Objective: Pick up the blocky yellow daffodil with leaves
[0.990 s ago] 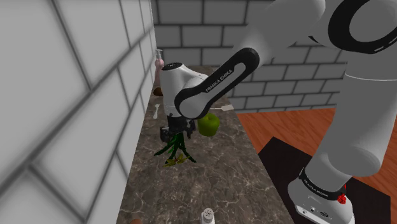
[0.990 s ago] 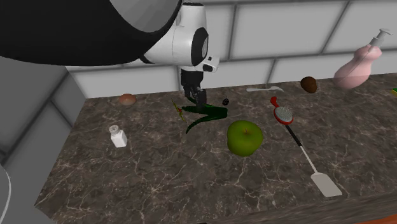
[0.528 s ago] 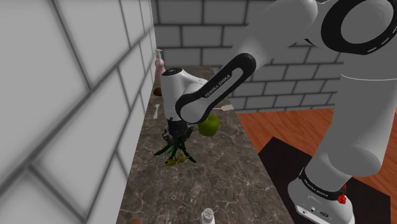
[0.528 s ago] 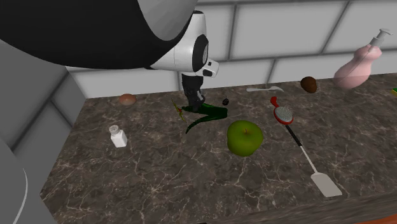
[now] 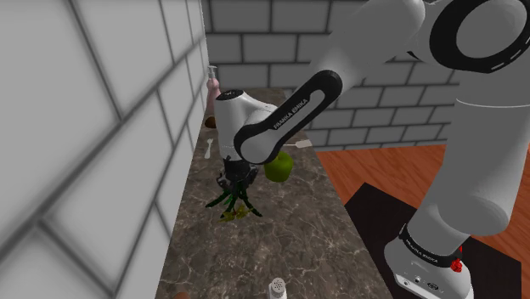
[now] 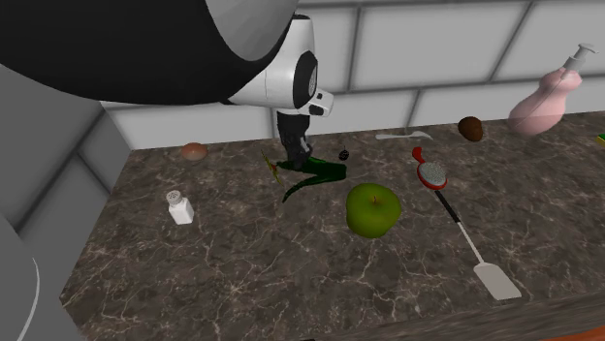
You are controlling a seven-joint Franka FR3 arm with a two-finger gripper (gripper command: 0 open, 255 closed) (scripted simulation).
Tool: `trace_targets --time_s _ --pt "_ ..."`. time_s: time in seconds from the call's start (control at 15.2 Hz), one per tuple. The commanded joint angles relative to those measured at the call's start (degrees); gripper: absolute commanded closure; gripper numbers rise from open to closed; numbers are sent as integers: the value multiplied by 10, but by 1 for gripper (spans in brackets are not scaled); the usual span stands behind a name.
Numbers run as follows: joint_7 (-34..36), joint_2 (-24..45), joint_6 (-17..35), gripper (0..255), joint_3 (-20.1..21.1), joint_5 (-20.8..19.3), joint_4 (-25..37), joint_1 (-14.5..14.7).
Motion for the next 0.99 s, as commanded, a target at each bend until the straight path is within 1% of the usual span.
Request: trace_targets --time_s 0.0,0.86,0.92 --pt "-3 -8 -10 255 2 5 2 -1" --pt "-30 -72 -99 255 13 44 34 -10" --pt "-30 -72 -100 255 13 44 34 -10"
